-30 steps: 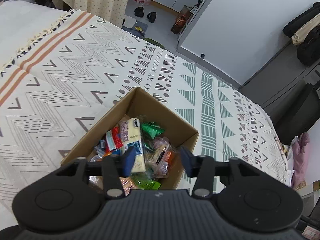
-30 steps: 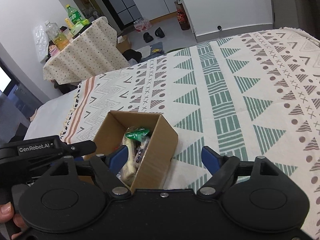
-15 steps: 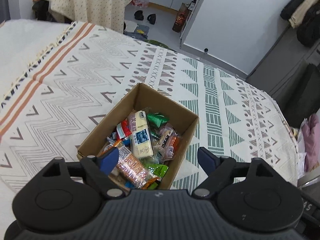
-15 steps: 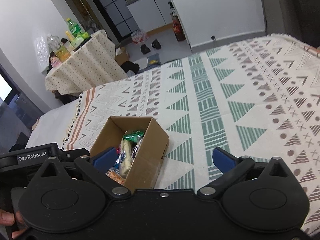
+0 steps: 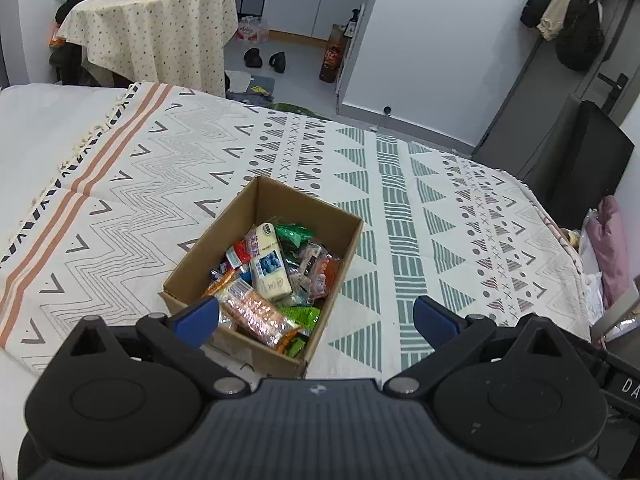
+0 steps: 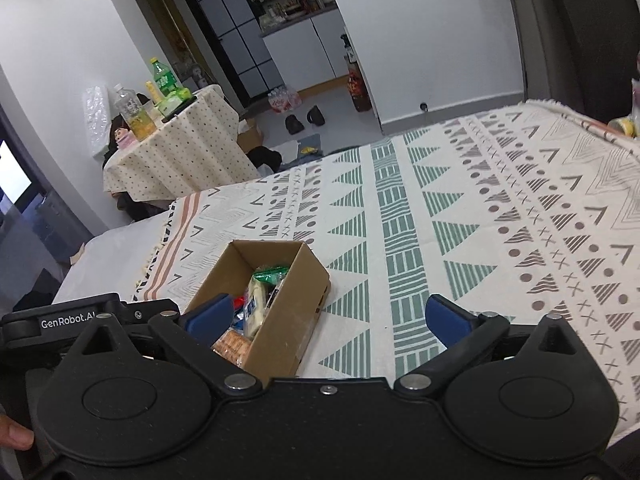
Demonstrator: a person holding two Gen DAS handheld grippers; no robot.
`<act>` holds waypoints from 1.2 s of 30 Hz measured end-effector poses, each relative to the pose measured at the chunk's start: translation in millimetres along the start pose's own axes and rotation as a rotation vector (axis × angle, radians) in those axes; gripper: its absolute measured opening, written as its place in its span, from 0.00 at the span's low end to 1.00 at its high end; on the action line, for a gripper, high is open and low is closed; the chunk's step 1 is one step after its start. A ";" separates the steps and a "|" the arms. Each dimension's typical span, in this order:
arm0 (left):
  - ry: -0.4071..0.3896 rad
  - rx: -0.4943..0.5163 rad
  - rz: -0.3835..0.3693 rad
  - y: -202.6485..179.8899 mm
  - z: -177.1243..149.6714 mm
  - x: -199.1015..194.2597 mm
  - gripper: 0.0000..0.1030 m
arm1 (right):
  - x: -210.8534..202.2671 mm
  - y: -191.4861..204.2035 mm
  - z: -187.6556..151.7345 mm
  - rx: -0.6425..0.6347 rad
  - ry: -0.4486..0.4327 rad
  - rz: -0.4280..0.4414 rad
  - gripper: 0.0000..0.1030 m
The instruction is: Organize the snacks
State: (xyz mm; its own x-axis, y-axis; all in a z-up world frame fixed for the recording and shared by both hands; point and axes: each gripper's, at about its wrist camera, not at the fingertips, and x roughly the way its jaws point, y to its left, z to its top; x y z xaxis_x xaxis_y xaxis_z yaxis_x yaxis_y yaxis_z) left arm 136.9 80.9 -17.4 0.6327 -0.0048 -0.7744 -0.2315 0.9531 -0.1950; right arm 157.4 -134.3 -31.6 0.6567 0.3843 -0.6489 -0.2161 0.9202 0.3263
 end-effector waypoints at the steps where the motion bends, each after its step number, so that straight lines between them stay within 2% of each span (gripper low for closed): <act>1: -0.006 0.004 -0.003 -0.4 -2.7 -3.8 1.00 | -4.0 0.5 -1.6 -0.004 -0.002 -0.004 1.00; 10: -0.057 0.031 -0.052 0.7 -28.9 -40.0 1.00 | -39.0 2.2 -18.7 -0.030 -0.039 -0.030 1.00; 23: -0.083 0.105 -0.047 4.3 -59.3 -81.2 1.00 | -79.6 7.5 -42.7 -0.077 -0.062 -0.054 1.00; 36: -0.087 0.177 -0.039 -3.0 -87.3 -104.5 1.00 | -118.0 2.0 -60.0 -0.091 -0.089 -0.082 1.00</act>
State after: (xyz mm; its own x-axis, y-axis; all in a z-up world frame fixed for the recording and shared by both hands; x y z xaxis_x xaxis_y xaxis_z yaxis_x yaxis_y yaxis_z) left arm 7.0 52.1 11.6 0.7020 -0.0243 -0.7118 -0.0766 0.9910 -0.1094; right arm 36.1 -173.4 4.4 0.7355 0.3034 -0.6058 -0.2209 0.9527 0.2089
